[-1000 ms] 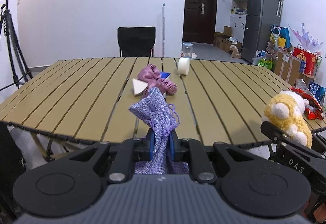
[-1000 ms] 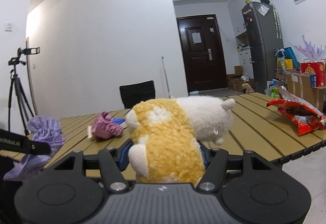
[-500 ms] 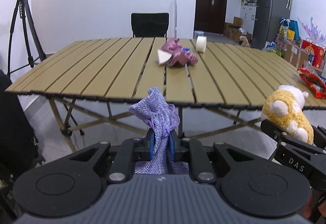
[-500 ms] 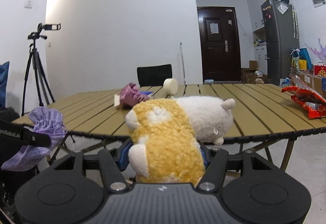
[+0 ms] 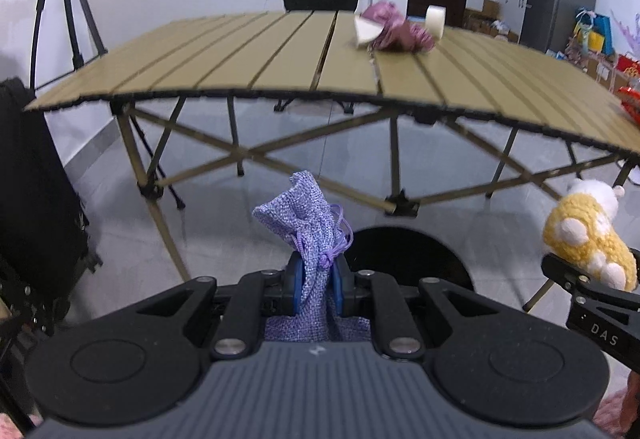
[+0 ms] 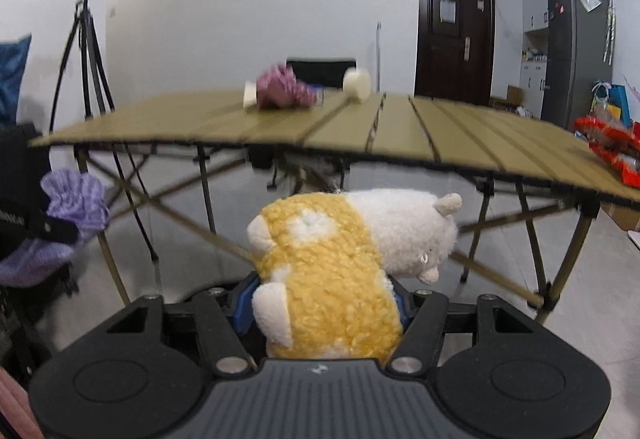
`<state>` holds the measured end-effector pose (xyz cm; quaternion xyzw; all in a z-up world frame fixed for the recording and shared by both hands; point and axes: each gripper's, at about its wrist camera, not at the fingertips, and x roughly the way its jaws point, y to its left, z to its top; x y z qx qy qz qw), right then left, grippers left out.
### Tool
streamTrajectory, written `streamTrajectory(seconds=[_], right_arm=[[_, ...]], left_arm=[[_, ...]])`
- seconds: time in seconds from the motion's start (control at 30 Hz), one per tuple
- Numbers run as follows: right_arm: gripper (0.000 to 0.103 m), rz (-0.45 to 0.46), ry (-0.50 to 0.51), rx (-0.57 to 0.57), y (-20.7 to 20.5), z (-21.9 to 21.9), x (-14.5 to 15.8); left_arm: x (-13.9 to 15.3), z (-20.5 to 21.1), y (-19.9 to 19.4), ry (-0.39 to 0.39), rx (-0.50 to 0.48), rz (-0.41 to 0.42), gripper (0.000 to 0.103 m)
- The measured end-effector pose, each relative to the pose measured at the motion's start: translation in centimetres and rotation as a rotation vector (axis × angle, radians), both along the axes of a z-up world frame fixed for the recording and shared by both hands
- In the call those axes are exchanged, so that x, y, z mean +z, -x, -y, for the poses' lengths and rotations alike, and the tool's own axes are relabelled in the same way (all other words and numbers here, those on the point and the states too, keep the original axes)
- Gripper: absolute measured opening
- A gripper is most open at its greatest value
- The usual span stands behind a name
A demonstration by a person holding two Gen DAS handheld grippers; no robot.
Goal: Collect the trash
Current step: 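Carry the pouch with the left gripper over the bin while the right carries the plush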
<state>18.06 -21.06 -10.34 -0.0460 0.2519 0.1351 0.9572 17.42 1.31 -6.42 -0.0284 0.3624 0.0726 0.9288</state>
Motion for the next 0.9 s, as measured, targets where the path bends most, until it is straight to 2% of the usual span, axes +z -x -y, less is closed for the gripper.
streamTrajectory(seconds=[0.23,0.37,0.53,0.9], right_arm=[[0.061,-0.147,0.044,-0.042,-1.2,0.8,-4.0],[0.061,-0.204,0.053,-0.068,-1.7,1.0,-5.2],[0.06,-0.262,0.058,-0.097,-2.6,1.2,-6.6],[0.06,-0.371,0.011,-0.164,-4.6,1.7,-8.5]], left_arm=[[-3.6,-1.4,-0.6,0.013,0.021,-0.063,0.015],[-6.5,-2.1,-1.0,0.015,0.033,-0.122,0.015],[-7.0,-2.6,-2.1,0.021,0.034,-0.135,0.015],[-9.5,-4.4,-3.9,0.028,0.124,-0.275,0.015]])
